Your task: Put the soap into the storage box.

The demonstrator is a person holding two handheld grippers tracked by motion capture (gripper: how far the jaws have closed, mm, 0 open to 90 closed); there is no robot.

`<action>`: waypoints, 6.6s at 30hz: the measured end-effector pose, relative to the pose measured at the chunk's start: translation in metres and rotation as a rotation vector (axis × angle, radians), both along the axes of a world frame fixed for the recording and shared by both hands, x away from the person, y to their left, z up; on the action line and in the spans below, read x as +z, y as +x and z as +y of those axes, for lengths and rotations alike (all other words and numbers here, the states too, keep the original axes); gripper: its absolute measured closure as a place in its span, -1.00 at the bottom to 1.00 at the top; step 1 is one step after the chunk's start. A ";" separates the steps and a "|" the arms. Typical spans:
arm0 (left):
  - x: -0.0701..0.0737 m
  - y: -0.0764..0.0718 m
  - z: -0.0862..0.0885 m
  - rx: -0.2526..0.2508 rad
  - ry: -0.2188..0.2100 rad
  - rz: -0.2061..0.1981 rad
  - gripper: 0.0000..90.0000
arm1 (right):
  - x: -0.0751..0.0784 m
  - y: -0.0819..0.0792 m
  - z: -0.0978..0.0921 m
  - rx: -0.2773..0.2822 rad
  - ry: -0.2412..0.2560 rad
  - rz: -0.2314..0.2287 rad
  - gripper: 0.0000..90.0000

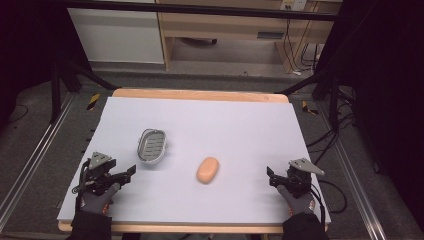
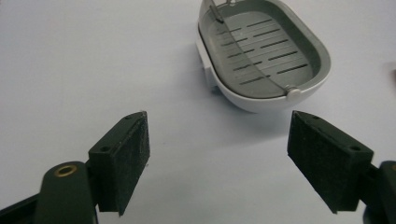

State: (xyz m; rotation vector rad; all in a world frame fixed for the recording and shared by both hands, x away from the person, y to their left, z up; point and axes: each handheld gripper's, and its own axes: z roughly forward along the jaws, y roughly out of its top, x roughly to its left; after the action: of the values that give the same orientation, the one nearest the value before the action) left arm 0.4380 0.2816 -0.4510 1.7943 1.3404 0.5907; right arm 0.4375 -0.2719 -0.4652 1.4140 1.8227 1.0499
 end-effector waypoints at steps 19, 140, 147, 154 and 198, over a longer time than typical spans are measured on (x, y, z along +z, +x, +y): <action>0.007 -0.010 -0.025 -0.052 -0.025 -0.046 -0.42 | -0.006 -0.002 -0.003 0.002 -0.011 0.041 -0.83; 0.030 0.028 -0.196 -0.344 0.055 -0.033 -0.55 | -0.002 -0.003 0.002 0.001 -0.008 0.050 -0.86; 0.024 0.029 -0.208 -0.356 0.082 -0.020 -0.57 | -0.002 -0.003 0.002 0.000 -0.009 0.049 -0.86; 0.017 0.033 -0.216 -0.362 0.095 0.004 -0.59 | -0.002 -0.003 0.001 0.001 -0.011 0.046 -0.86; -0.021 0.053 -0.240 -0.361 0.175 0.150 -0.56 | -0.005 -0.002 0.003 0.011 -0.017 0.067 -0.86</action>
State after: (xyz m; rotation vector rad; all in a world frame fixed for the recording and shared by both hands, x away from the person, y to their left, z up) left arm 0.4907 0.0420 -0.4717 2.1956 1.0465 0.3908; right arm 0.4359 -0.2690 -0.4699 1.4461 1.8841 1.0008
